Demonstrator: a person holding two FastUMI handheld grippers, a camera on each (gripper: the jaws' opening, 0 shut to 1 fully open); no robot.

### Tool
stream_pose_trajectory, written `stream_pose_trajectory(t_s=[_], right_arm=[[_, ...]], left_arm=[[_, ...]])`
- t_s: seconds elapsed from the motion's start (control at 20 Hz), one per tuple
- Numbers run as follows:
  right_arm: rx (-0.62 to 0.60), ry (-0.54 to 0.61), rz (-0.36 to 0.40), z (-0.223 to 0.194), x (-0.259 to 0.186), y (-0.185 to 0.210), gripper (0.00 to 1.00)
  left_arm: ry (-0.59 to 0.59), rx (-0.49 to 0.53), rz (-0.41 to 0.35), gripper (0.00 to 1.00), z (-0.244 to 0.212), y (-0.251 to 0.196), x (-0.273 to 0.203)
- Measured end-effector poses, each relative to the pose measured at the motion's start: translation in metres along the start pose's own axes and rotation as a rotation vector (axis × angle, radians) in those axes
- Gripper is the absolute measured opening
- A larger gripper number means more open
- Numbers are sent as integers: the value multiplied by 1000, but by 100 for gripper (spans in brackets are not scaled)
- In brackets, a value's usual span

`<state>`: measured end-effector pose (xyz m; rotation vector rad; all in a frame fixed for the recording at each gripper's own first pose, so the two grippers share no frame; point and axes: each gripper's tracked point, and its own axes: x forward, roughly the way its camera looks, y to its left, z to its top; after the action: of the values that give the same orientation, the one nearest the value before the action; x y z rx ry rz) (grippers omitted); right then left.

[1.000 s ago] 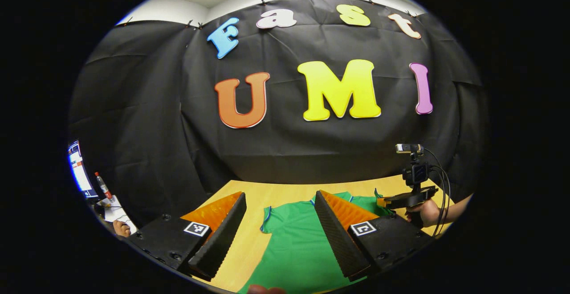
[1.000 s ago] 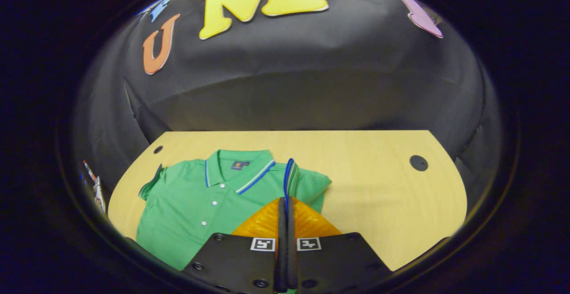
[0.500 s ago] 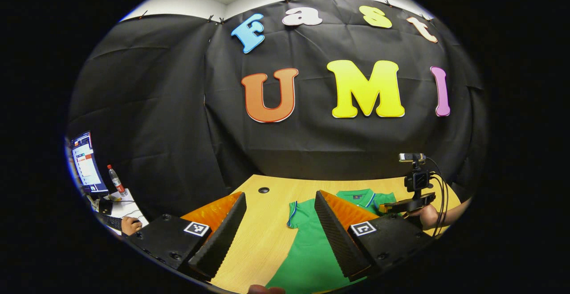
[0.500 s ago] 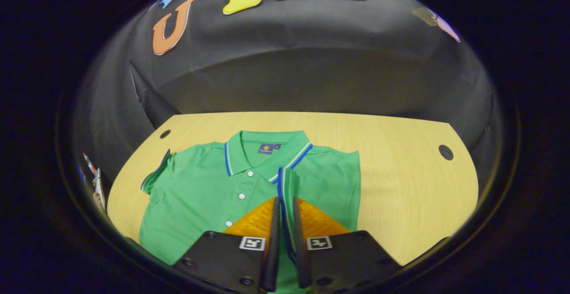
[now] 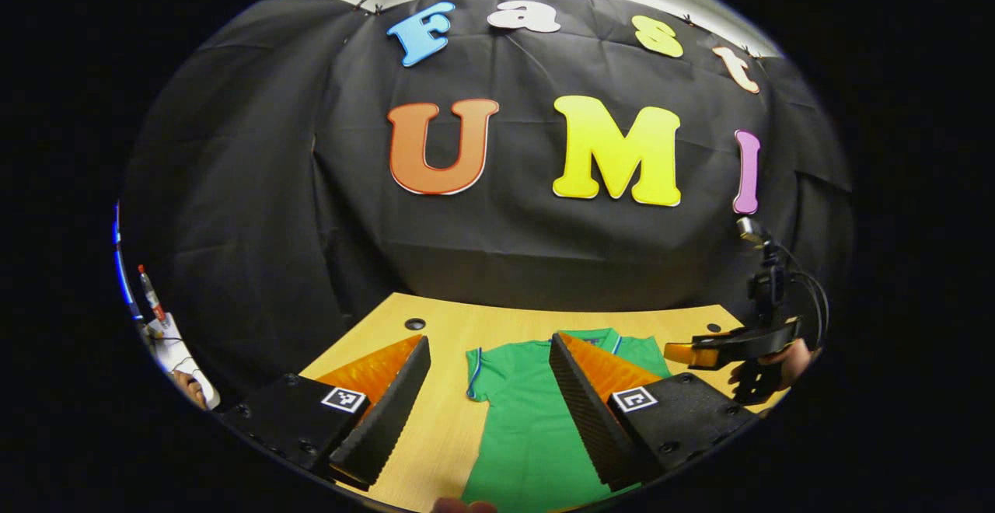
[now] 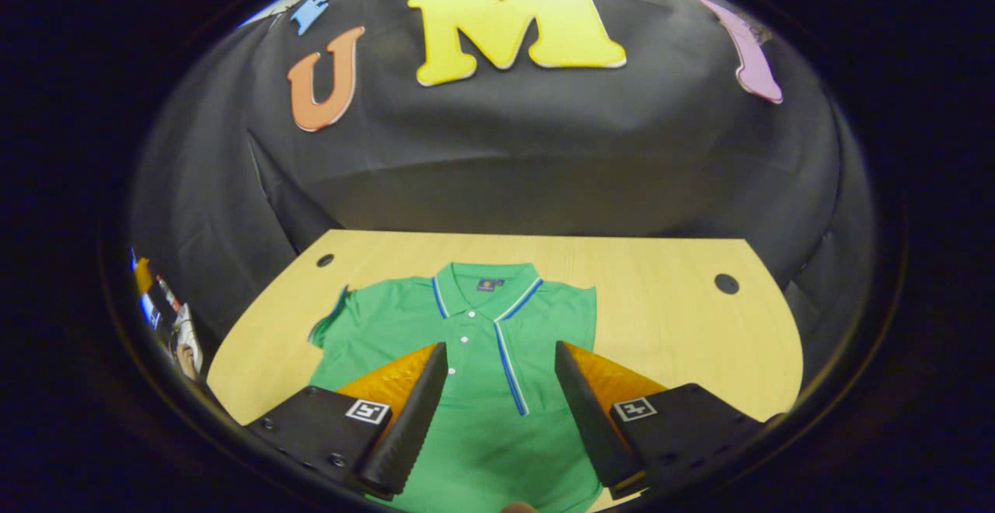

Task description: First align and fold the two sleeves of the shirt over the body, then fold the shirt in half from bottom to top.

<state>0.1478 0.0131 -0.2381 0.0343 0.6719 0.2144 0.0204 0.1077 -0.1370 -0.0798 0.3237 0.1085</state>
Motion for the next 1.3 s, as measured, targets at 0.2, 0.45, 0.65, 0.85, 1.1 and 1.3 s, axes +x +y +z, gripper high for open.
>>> stream_pose_trajectory(t_s=[0.2, 0.45, 0.65, 0.85, 1.1, 1.3], right_arm=[[41, -43, 24, 16, -66, 16, 92], [49, -58, -3, 19, -113, 8, 91], [7, -65, -41, 14, -133, 0, 91], [28, -11, -39, -7, -130, -3, 91], [29, 20, -46, -21, -128, -7, 93], [38, 33, -54, -26, -127, -12, 92]], left_arm=[[87, -21, -61, 99, -27, 10, 50], [222, -69, -126, 99, -74, 10, 115], [293, -72, -91, 99, -117, 24, 159], [350, -31, -34, 99, -155, 43, 192], [377, 74, -43, 98, -181, 48, 223], [403, 111, -39, 93, -195, 51, 234]])
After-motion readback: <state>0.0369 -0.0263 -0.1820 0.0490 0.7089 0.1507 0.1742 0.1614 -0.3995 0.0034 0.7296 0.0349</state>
